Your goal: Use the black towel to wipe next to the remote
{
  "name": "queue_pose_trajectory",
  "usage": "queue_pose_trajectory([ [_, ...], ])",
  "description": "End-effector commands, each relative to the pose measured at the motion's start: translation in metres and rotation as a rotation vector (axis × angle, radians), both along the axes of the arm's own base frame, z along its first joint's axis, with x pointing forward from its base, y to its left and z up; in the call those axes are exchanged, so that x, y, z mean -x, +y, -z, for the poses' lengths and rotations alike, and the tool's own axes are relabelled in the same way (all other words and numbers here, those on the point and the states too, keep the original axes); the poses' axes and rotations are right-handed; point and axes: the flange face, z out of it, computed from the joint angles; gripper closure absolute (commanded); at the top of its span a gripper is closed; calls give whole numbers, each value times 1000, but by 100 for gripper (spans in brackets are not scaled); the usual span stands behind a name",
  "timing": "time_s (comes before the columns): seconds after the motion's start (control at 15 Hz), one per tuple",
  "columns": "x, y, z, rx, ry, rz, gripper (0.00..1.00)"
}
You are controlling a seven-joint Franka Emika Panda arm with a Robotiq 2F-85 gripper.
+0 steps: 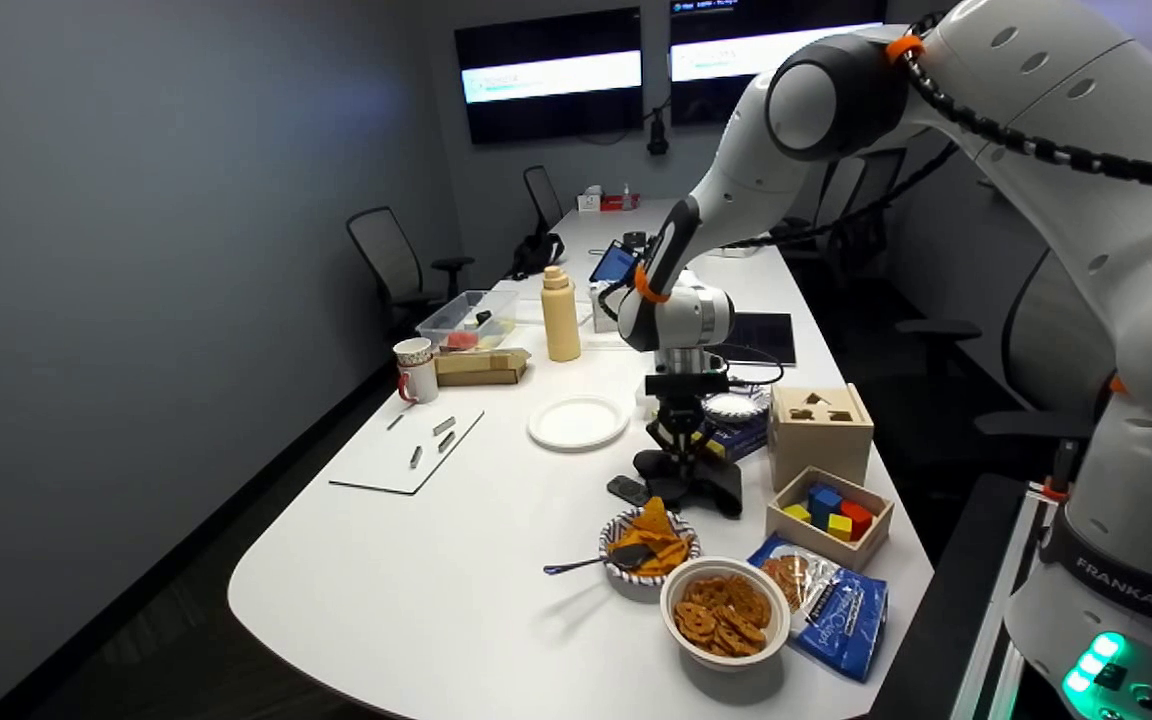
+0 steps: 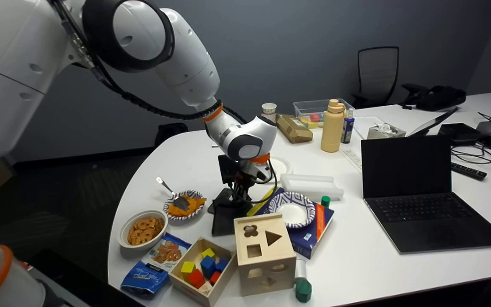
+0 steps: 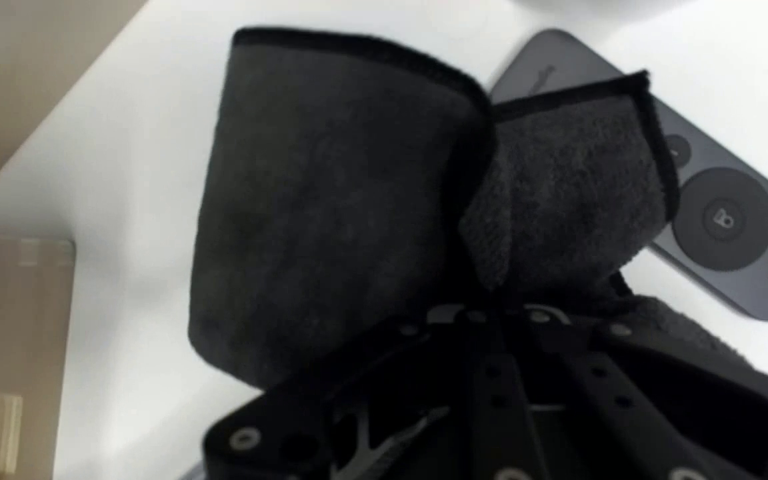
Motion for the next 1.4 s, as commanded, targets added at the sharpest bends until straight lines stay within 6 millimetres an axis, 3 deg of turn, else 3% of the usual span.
queue_pose_trajectory([
  [0.0,24,7,-8,1,85,17,99],
  [0.6,53,2,-47,215,102,109,99],
  [1.07,67,1,-44,335,181,134,99],
  [1.13,67,1,-44,338,177,138,72],
  [1.2,67,3,-45,338,173,137,71],
  [1.33,68,5,-47,338,168,131,56],
])
